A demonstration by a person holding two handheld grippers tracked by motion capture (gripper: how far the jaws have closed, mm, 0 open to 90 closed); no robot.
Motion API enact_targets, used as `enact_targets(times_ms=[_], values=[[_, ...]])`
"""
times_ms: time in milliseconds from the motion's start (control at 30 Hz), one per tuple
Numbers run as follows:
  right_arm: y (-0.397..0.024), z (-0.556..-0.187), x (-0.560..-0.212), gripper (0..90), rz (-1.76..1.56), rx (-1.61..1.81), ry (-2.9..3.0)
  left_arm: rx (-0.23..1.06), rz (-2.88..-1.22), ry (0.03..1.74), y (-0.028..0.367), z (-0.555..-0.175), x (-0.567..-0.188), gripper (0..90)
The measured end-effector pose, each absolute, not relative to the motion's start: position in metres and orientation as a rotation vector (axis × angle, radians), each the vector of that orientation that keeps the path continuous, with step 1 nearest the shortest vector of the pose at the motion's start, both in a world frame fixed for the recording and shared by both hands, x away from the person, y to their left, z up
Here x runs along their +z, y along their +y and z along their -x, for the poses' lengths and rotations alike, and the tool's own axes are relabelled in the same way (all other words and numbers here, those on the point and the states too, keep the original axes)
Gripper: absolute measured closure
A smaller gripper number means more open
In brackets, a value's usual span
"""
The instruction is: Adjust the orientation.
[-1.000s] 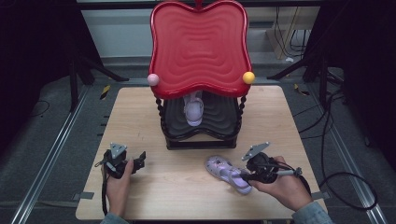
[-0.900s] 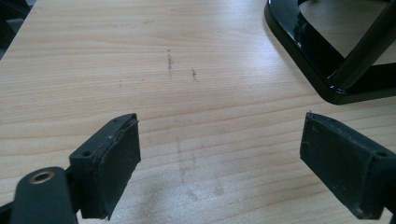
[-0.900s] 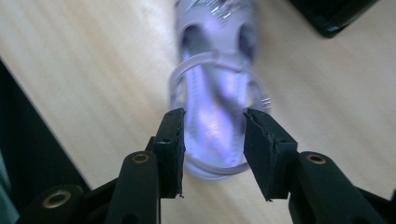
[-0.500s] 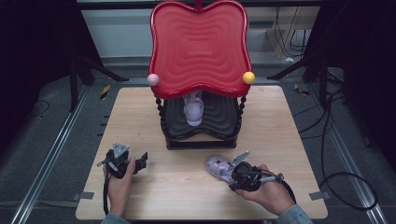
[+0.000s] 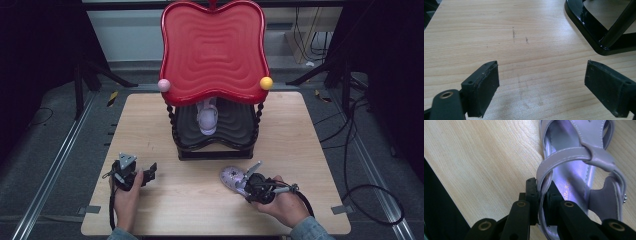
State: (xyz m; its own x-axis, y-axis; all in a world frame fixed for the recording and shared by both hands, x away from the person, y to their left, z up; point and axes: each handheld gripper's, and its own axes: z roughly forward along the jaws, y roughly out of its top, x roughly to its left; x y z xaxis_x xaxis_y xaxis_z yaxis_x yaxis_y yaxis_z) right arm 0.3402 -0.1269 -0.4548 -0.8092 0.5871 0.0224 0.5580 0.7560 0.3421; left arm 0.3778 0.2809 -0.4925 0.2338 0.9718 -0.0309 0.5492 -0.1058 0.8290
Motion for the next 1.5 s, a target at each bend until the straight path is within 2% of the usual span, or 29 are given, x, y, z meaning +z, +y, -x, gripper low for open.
enact_targets(times_ms=[400,933,1500], values=[[-0.145,-0.342,-0.451,86.6,-0.962,0.674,2.824,0.722,-1.76,1.413,0.283,-0.378,-0.492,11.6],[-0.176,-0.325,-0.422,86.6,-0.976,1.078,2.62,0.732,-1.755,1.428,0.288,-0.379,-0.493,10.0],[-0.173,-0.318,-0.398,86.6,-0.976,1.271,2.485,0.717,-1.781,1.426,0.285,-0.381,-0.498,7.7]])
